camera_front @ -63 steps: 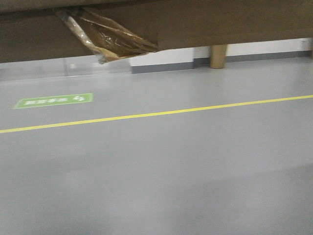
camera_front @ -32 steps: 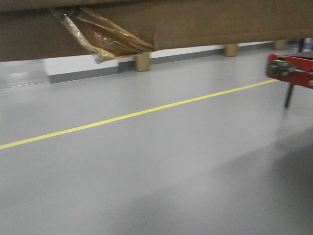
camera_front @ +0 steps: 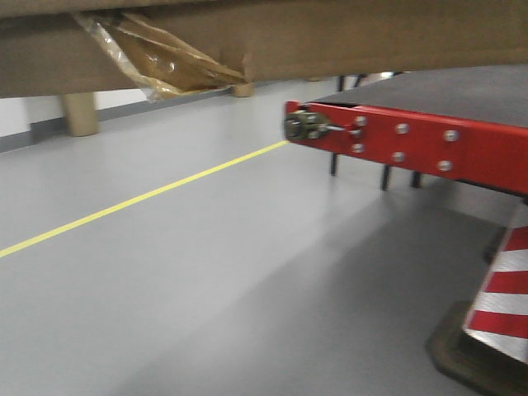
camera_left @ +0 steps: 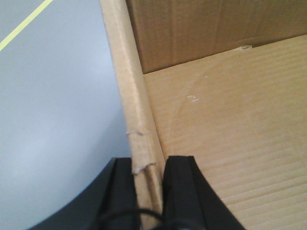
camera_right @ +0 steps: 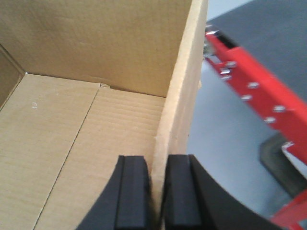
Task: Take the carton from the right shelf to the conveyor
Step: 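Carry the carton with both grippers over the dark conveyor belt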
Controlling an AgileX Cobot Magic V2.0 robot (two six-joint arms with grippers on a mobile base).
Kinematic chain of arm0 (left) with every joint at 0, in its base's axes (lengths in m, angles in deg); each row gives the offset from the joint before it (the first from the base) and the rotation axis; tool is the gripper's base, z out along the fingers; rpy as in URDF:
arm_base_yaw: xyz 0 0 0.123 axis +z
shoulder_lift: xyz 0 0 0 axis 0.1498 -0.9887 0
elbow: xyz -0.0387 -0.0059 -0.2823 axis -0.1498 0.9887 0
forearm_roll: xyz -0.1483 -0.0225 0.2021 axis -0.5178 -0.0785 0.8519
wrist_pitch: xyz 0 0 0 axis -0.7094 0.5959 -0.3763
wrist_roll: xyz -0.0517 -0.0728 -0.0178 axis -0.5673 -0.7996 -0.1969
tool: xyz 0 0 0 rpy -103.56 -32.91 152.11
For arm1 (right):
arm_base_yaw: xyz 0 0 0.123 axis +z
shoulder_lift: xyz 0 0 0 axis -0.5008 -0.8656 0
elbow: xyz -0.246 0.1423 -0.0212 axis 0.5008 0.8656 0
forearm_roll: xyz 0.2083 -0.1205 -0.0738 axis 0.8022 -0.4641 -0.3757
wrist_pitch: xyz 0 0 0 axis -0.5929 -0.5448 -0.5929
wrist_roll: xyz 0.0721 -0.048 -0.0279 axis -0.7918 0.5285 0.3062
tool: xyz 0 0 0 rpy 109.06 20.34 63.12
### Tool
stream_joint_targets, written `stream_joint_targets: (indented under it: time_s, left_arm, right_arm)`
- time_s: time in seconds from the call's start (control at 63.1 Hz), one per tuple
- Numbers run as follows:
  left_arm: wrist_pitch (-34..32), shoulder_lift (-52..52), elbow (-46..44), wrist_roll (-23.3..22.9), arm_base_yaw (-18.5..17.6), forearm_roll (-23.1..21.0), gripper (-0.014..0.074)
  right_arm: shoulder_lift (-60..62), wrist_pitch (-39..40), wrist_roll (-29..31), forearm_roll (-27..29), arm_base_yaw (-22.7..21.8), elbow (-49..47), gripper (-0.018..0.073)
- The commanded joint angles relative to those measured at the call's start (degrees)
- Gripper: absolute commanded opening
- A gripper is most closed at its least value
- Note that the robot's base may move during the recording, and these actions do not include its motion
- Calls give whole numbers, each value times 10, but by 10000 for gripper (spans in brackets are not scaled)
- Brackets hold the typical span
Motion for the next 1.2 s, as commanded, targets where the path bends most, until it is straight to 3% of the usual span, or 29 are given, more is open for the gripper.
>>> stream_joint_targets:
  time_s: [0.0,0.111,1.189]
  left_arm:
    - [-6,5,-1,9,-1,45,-18]
    - [-6,5,-1,9,-1,61,-18]
    - [-31,1,-1,9,-1,69,-18]
  right_arm:
    - [11,26,11,-5,0,-3,-70]
    - [11,26,11,-5,0,-3,-70]
    - [11,26,11,-4,0,-3,-70]
